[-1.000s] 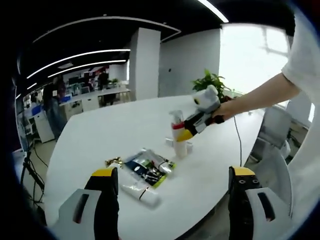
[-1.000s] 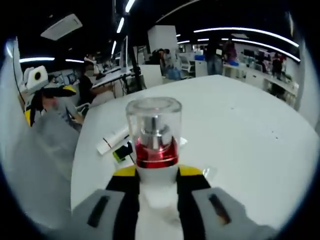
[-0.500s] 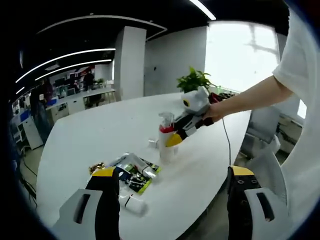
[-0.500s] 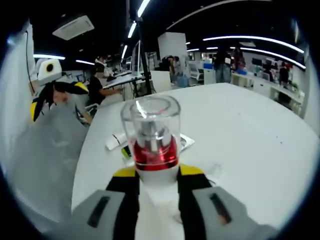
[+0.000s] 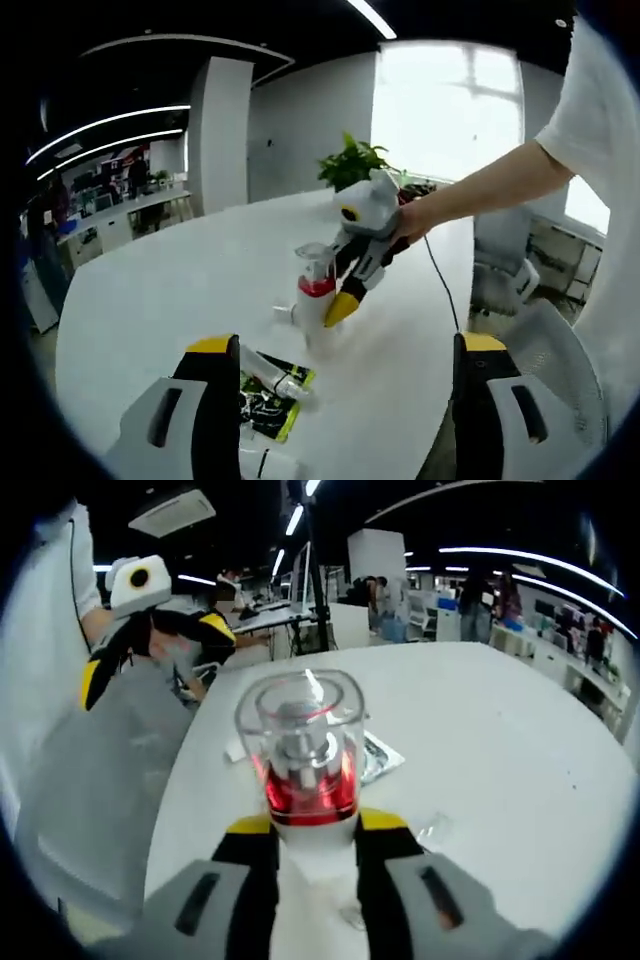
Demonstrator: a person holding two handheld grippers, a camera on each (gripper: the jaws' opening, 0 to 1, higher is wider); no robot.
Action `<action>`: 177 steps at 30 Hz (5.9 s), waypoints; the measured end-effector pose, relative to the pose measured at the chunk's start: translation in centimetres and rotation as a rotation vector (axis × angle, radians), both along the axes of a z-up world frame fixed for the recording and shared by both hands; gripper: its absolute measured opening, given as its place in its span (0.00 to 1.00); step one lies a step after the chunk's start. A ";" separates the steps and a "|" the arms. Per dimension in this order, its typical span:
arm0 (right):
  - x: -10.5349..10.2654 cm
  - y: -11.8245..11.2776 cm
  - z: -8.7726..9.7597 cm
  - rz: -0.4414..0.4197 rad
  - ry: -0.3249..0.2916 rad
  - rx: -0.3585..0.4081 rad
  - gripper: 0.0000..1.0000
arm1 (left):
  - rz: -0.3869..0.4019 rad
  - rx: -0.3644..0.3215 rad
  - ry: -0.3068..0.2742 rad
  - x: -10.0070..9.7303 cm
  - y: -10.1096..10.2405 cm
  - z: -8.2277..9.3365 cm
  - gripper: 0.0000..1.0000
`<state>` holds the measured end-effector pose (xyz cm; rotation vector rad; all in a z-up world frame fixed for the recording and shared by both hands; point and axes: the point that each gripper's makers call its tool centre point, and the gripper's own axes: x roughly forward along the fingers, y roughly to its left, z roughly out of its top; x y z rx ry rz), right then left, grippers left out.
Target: Arrange the skincare products in the storage area until every visible bottle or jar stands upright without overlapping.
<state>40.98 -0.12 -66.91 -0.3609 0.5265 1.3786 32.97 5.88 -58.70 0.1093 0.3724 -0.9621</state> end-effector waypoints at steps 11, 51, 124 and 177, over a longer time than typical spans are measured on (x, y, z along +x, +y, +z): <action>1.1 -0.1 1.1 -0.104 0.057 0.046 0.42 | -0.178 0.062 0.051 4.8 -3.7 -4.9 0.78; 1.2 1.3 2.5 0.123 -0.010 0.046 0.28 | -0.332 0.123 -0.019 10.1 -8.2 -9.2 0.27; -10.8 -4.1 3.8 -0.829 -0.056 0.189 0.90 | -0.279 0.578 0.213 8.7 0.5 -15.6 0.49; -11.5 -3.7 4.4 -0.834 -0.113 0.143 0.88 | 0.294 0.463 0.392 6.4 11.4 -13.4 0.66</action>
